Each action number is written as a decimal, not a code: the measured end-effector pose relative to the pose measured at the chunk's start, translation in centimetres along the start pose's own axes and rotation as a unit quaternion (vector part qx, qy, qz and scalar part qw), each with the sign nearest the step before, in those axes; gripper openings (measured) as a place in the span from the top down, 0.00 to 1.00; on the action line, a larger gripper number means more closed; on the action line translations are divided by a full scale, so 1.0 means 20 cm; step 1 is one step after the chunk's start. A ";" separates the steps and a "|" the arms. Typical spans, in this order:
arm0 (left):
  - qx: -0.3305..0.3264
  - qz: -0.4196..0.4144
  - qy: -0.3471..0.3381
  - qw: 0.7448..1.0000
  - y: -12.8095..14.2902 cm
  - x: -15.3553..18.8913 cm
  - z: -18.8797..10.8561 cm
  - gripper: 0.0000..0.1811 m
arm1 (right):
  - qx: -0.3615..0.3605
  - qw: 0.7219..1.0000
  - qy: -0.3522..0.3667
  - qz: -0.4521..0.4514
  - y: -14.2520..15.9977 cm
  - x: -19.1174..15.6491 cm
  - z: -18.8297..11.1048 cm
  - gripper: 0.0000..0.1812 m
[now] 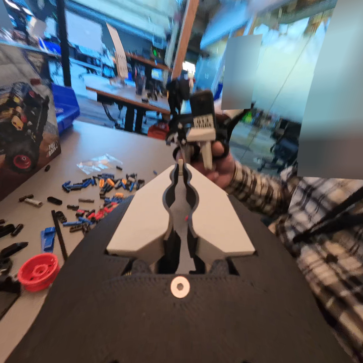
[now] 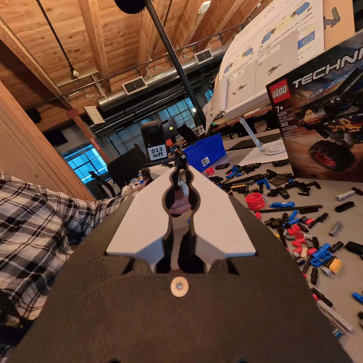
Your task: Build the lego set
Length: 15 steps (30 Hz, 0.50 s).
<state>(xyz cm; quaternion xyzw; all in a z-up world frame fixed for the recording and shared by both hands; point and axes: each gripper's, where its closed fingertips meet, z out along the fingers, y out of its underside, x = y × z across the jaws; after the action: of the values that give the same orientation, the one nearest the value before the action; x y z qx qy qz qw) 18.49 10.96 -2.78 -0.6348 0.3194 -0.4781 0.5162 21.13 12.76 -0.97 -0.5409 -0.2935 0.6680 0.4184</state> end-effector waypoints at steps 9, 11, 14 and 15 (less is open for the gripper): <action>-0.312 0.127 0.016 0.941 0.62 -0.03 -0.01 0.98 | -0.055 0.998 -0.001 0.030 0.11 0.07 -0.02 0.97; -0.341 0.141 0.026 0.929 0.68 -0.02 -0.01 0.98 | -0.049 0.998 -0.008 0.050 0.10 0.09 -0.03 0.97; -0.362 0.161 0.032 0.918 0.70 -0.02 -0.02 0.98 | -0.049 0.997 -0.014 0.060 0.10 0.09 -0.03 0.97; -0.374 0.169 0.031 0.911 0.72 -0.03 -0.03 0.98 | -0.050 0.997 -0.014 0.059 0.10 0.09 -0.03 0.97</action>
<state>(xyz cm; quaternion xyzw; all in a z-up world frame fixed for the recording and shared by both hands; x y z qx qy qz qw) 19.02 7.44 -16.67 -0.7029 0.5930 -0.2486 0.3043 21.11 13.30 -3.65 -0.5682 -0.2998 0.6837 0.3461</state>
